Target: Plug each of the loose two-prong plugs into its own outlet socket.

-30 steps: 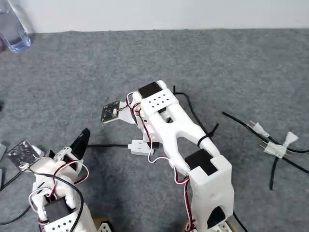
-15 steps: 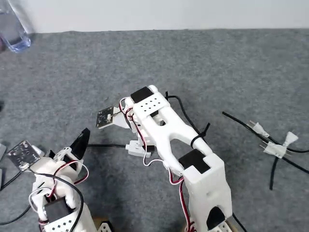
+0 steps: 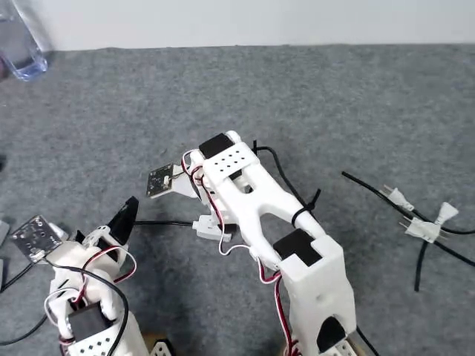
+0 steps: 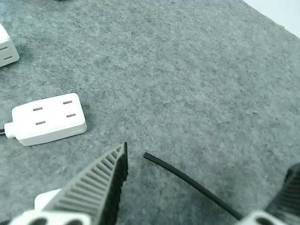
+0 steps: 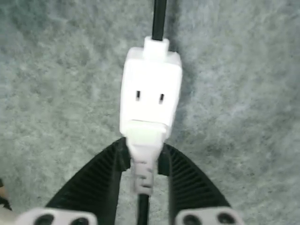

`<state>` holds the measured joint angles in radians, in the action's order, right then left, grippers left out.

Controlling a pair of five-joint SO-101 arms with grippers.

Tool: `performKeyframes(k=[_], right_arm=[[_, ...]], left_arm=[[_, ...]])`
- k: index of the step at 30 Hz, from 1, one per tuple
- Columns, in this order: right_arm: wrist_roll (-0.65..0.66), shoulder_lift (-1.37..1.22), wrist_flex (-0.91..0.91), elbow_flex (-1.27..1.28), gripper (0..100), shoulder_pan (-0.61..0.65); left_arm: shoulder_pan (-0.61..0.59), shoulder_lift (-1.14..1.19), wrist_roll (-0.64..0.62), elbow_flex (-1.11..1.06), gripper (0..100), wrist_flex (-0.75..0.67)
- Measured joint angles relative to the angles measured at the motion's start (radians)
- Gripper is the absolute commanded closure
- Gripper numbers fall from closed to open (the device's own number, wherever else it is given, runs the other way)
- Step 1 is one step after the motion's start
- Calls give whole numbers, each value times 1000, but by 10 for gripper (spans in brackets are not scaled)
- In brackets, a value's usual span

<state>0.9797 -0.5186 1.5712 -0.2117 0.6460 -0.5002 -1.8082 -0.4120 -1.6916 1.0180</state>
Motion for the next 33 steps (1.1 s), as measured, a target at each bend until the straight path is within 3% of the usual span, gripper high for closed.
performKeyframes(k=[2, 9, 23, 33], right_arm=[[0, 34, 18, 21, 685, 18], [-2, 155, 86, 23, 740, 86], [-31, 183, 94, 23, 739, 112], [-32, -6, -20, 23, 742, 112]], left_arm=[[0, 0, 0, 0, 524, 0], [0, 0, 0, 0, 524, 0], [0, 0, 0, 0, 524, 0], [-5, 0, 0, 0, 524, 0]])
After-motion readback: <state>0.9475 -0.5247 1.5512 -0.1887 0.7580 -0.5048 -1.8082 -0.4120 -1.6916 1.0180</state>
